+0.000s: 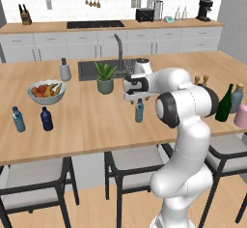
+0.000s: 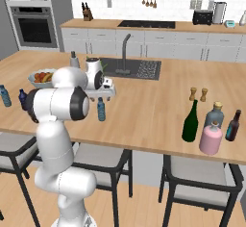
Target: Move the plastic bottles in the middle to the plastics group, and the glass bottles in the middle to the glass group.
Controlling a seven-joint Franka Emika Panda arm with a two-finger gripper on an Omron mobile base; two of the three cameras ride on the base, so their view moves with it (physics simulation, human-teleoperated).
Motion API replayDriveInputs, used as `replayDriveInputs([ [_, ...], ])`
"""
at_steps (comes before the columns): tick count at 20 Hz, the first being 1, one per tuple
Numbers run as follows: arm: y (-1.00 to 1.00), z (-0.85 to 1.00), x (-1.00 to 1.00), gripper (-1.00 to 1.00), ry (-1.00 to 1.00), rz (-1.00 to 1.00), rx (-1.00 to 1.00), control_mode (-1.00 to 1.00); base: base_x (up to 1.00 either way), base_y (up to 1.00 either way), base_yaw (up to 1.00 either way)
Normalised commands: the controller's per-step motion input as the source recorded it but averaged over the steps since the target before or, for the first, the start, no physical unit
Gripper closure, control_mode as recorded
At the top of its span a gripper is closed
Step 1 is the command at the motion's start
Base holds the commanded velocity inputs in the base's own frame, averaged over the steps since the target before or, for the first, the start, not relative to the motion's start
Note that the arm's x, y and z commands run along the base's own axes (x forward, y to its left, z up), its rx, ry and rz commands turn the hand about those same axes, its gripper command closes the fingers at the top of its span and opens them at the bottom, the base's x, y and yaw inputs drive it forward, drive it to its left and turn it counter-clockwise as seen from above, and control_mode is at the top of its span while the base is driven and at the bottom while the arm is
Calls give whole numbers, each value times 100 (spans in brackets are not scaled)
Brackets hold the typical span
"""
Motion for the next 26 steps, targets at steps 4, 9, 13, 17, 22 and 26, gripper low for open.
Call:
replayDriveInputs([
  [4,0,0,-17,-100,0,0,0,-100,0,0,0],
  [9,0,-2,-8,-100,0,0,0,-100,0,0,0],
  [13,0,-6,1,-100,0,0,0,-100,0,0,0],
  [17,0,-8,8,100,0,0,0,-100,0,0,0],
  [22,0,-2,4,100,0,0,0,-100,0,0,0],
  [26,0,0,-9,100,-6,0,0,-100,0,0,0],
])
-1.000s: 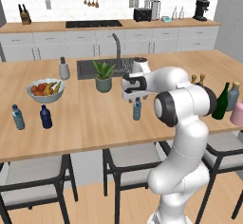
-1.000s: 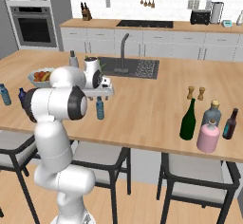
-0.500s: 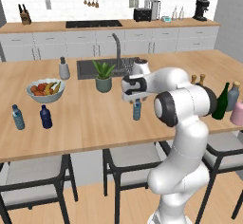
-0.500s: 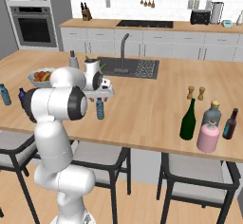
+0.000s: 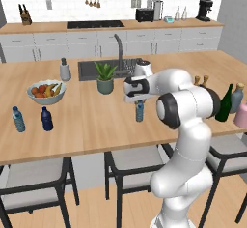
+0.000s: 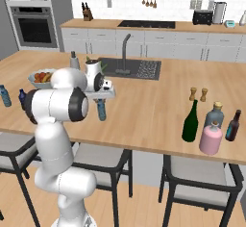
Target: Move the plastic bottles in the middle to the plastics group, and the glass bottles in the middle to the glass group.
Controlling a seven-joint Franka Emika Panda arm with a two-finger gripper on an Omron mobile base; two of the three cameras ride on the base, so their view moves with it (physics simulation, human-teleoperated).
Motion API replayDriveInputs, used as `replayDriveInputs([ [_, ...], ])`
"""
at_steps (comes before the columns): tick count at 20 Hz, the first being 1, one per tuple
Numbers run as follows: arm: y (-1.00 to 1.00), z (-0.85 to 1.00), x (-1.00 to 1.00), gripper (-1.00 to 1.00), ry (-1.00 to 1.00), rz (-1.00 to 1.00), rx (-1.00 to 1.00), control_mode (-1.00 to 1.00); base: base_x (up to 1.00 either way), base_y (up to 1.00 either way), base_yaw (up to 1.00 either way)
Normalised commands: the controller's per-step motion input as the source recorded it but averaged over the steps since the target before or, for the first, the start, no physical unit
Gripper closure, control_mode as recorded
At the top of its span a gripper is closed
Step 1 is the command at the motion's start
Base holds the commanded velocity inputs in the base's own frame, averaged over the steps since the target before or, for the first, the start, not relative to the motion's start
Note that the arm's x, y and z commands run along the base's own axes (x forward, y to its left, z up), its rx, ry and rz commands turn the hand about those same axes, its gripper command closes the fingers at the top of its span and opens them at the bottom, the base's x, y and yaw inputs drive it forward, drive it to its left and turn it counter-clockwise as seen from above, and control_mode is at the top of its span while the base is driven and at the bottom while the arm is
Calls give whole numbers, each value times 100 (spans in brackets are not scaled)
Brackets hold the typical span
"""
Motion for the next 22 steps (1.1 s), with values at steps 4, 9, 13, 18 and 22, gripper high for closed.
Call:
replayDriveInputs([
  [4,28,28,-43,100,-9,8,1,-100,0,0,0],
  [9,68,39,-65,100,0,10,4,-100,0,0,0],
  [13,87,26,-61,100,0,6,5,-100,0,0,0],
  [18,100,18,-36,100,1,1,5,-100,0,0,0],
  [22,100,7,-18,100,2,0,2,-100,0,0,0],
])
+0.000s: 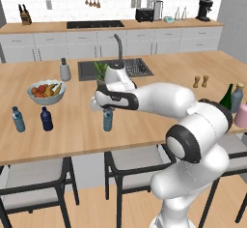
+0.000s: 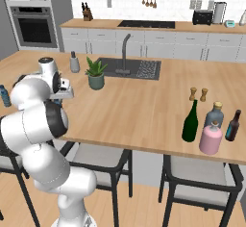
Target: Move the plastic bottles in the middle to the plastics group, and the glass bottles in the middle to the glass group.
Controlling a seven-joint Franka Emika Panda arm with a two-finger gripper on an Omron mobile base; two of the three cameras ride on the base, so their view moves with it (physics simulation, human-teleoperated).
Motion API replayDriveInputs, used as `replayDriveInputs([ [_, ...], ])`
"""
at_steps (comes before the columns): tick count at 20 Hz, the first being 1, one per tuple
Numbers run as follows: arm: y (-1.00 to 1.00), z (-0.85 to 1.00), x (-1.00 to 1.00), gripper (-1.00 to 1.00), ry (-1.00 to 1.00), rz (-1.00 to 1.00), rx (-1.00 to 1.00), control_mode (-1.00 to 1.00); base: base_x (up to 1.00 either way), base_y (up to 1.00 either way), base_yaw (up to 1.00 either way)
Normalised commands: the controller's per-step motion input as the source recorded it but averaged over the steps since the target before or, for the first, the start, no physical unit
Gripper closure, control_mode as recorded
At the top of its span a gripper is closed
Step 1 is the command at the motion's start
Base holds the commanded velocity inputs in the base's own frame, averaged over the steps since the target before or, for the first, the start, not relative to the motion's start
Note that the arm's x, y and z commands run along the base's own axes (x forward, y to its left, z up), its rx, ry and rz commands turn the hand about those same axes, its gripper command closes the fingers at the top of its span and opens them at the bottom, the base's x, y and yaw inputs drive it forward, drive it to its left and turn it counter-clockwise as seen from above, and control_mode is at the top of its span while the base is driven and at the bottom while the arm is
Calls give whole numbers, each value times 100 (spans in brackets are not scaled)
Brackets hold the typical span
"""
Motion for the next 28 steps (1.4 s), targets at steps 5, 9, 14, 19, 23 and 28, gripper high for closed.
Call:
replayDriveInputs([
  [5,100,0,-4,100,0,0,0,-100,0,0,0],
  [9,99,0,8,100,0,0,0,-100,0,0,0],
  [14,90,4,24,100,-6,0,0,-100,0,0,0],
  [19,48,2,15,100,-5,0,0,-100,0,0,0],
  [23,6,-6,1,100,0,0,0,-100,0,0,0],
  [28,0,-14,8,100,0,0,0,-100,0,0,0],
])
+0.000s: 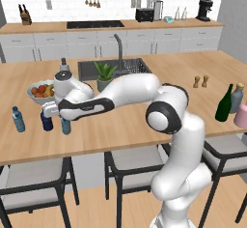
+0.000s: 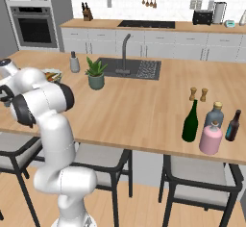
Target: Move the plastic bottles in the middle to the plastics group, and the glass bottles in the middle to the glass group.
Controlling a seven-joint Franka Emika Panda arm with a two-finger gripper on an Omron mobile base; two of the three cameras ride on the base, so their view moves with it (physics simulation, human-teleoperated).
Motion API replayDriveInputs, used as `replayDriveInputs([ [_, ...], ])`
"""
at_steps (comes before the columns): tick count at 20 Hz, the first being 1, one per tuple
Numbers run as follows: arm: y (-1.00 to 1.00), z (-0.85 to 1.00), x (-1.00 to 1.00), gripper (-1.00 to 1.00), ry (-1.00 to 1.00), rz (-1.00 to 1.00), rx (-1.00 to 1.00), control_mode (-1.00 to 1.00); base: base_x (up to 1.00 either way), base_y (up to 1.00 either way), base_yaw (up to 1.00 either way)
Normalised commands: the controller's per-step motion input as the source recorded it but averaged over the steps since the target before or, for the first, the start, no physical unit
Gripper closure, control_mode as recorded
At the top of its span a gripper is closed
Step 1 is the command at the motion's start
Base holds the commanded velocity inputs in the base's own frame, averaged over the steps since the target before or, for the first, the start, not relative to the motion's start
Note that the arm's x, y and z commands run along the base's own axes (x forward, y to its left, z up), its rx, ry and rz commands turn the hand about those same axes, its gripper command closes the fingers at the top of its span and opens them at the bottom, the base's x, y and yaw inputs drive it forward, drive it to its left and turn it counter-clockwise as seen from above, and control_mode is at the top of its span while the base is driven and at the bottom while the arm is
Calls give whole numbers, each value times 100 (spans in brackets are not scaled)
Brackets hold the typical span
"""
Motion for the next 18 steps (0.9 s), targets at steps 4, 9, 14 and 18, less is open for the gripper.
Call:
replayDriveInputs([
  [4,0,-10,8,100,0,0,0,-100,0,0,0],
  [9,0,-20,3,100,0,0,2,-100,0,0,0],
  [14,0,-22,0,100,0,0,6,-100,0,0,0],
  [18,0,-24,0,100,0,0,5,-100,0,0,0],
])
